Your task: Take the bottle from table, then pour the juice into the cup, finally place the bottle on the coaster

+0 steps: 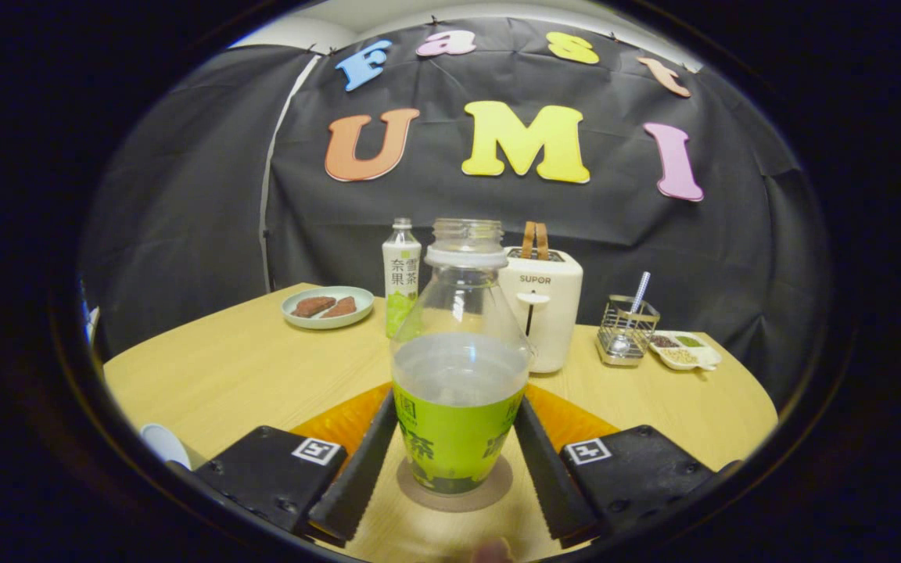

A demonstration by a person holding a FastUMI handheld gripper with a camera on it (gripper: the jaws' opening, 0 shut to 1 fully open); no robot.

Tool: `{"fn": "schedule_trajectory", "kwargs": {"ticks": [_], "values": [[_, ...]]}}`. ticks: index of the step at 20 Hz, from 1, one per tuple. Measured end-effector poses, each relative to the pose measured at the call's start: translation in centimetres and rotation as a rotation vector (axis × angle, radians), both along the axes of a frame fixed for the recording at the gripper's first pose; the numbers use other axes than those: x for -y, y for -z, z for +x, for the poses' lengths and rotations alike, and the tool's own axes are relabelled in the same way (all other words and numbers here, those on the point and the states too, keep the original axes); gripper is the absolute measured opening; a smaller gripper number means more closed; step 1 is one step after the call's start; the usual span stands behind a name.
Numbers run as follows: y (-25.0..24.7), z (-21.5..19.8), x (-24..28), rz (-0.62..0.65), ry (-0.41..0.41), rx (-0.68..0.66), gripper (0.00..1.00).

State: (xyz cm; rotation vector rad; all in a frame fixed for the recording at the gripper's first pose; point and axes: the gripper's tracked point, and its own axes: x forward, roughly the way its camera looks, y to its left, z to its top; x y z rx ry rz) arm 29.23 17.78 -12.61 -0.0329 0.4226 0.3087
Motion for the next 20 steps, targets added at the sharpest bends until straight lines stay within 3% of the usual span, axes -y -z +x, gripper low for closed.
{"fn": "schedule_trajectory", "kwargs": {"ticks": [3, 9, 15, 20], "values": [[-0.7, -0.4, 0.3, 0.018, 0.004, 0.007, 1.00], [-3.4, -4.1, 1.4, 0.096, 0.003, 0.046, 1.00], [-8.4, -11.1, 5.7, 0.145, 0.077, 0.130, 1.00], [-11.2, -19.4, 9.4, 0.084, 0.131, 0.188, 1.00]]}}
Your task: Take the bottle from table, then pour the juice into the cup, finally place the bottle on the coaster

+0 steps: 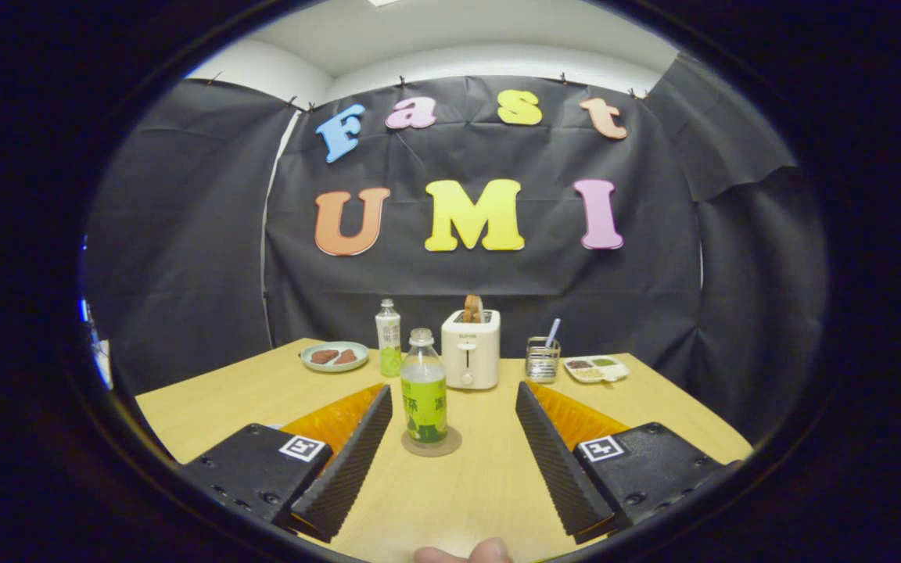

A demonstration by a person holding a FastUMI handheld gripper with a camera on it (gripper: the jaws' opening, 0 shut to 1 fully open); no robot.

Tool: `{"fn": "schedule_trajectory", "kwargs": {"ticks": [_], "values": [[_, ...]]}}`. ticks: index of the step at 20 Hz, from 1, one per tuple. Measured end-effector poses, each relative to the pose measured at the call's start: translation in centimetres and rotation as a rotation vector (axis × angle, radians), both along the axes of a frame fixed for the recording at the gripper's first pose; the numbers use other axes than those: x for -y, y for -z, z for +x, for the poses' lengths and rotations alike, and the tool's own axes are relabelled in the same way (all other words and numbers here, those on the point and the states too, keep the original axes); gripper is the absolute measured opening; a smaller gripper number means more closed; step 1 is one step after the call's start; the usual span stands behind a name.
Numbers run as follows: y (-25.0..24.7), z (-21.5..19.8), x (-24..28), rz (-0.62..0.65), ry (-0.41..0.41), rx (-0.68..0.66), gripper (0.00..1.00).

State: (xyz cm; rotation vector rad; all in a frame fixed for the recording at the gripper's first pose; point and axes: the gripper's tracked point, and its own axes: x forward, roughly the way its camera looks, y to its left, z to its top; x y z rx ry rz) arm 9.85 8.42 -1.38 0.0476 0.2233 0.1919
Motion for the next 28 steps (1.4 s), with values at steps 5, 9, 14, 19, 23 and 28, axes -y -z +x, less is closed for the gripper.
{"fn": "schedule_trajectory", "kwargs": {"ticks": [5, 9, 14, 19, 23, 28], "values": [[0.0, -7.5, 1.9, -0.030, 0.037, 0.038, 1.00], [0.0, -11.2, 1.7, -0.009, 0.047, 0.078, 1.00], [0.8, -12.4, 1.0, -0.002, 0.042, 0.072, 1.00], [1.3, -12.1, 0.2, 0.003, 0.043, 0.044, 1.00], [1.3, -11.7, -0.7, 0.017, 0.035, 0.029, 1.00], [0.9, -11.5, -1.4, 0.004, 0.035, 0.039, 1.00]]}}
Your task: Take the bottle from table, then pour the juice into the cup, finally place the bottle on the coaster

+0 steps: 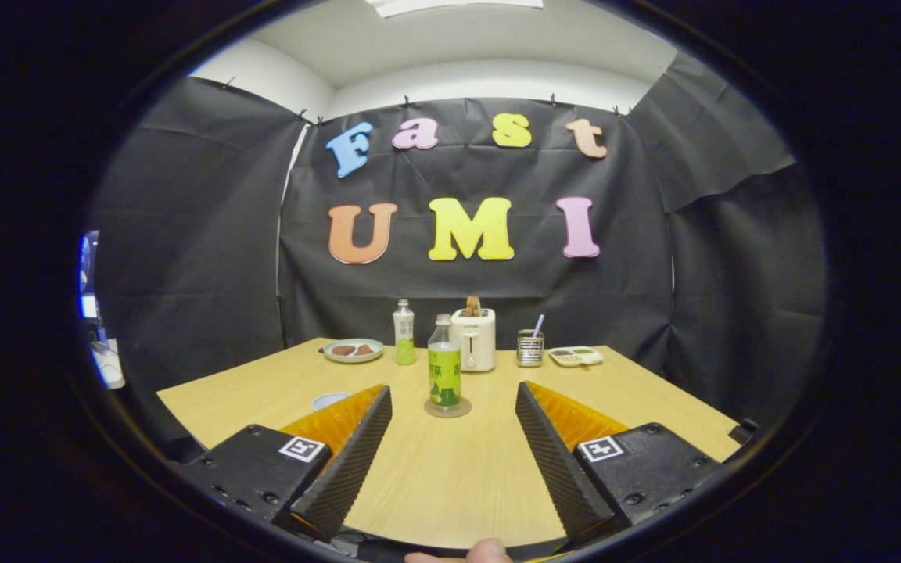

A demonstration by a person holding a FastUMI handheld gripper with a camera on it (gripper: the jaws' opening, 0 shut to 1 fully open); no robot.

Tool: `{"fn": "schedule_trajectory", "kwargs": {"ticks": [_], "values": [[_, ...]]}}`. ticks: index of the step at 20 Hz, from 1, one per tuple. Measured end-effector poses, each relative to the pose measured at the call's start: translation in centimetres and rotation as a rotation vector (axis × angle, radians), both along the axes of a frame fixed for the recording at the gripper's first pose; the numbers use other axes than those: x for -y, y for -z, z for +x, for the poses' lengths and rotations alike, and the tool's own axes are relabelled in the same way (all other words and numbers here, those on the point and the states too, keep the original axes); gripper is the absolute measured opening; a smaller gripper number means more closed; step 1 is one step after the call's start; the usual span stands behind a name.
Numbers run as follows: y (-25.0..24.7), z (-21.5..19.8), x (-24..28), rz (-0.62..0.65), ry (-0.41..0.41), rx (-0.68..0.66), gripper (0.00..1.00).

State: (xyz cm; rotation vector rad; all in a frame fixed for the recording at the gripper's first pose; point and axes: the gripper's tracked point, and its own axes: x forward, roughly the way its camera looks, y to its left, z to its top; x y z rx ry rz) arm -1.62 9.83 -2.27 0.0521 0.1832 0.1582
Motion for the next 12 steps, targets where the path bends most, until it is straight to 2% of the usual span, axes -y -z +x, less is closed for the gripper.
{"fn": "schedule_trajectory", "kwargs": {"ticks": [12], "values": [[0.10, 0.70, -0.75, 0.016, 0.016, -0.031, 1.00]]}}
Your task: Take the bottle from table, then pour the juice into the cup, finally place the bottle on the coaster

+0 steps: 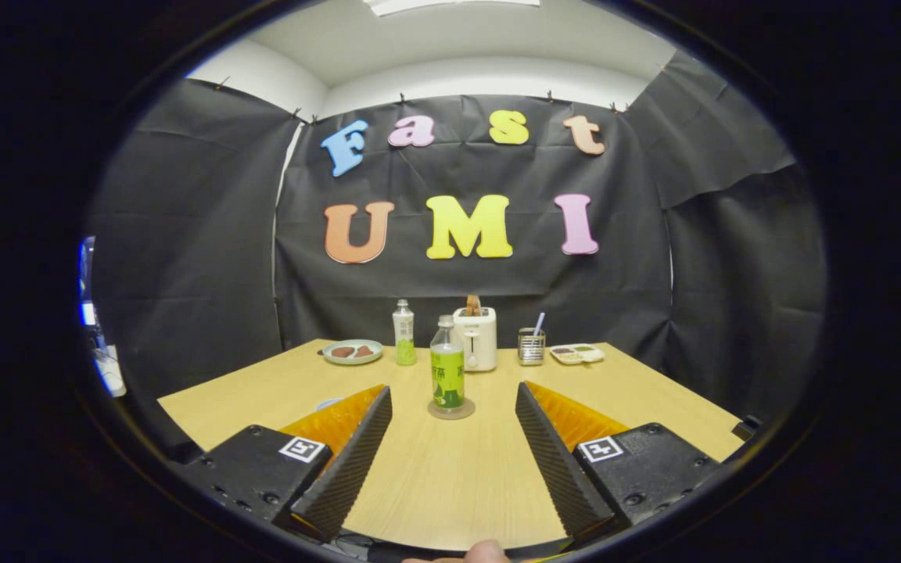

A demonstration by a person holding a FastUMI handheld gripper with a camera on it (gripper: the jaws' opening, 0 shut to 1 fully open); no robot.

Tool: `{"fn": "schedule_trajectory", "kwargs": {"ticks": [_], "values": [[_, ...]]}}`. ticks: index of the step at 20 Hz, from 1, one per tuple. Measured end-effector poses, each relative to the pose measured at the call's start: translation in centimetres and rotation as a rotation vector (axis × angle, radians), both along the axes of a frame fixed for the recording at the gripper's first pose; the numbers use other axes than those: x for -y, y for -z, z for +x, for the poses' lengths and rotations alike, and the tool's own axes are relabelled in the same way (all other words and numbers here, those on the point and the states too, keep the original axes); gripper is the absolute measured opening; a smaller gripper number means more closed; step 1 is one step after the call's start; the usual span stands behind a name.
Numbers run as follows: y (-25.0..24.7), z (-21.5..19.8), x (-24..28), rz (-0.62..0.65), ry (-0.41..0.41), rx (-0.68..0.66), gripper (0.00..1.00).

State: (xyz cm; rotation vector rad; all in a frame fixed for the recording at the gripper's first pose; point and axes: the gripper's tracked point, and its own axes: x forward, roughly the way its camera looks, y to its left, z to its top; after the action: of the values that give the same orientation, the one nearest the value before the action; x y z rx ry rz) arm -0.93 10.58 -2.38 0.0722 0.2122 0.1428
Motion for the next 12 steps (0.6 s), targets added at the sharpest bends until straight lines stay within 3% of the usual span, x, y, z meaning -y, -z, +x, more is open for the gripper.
{"fn": "schedule_trajectory", "kwargs": {"ticks": [12], "values": [[-0.27, 0.31, -0.30, 0.009, 0.019, 0.010, 1.00]]}}
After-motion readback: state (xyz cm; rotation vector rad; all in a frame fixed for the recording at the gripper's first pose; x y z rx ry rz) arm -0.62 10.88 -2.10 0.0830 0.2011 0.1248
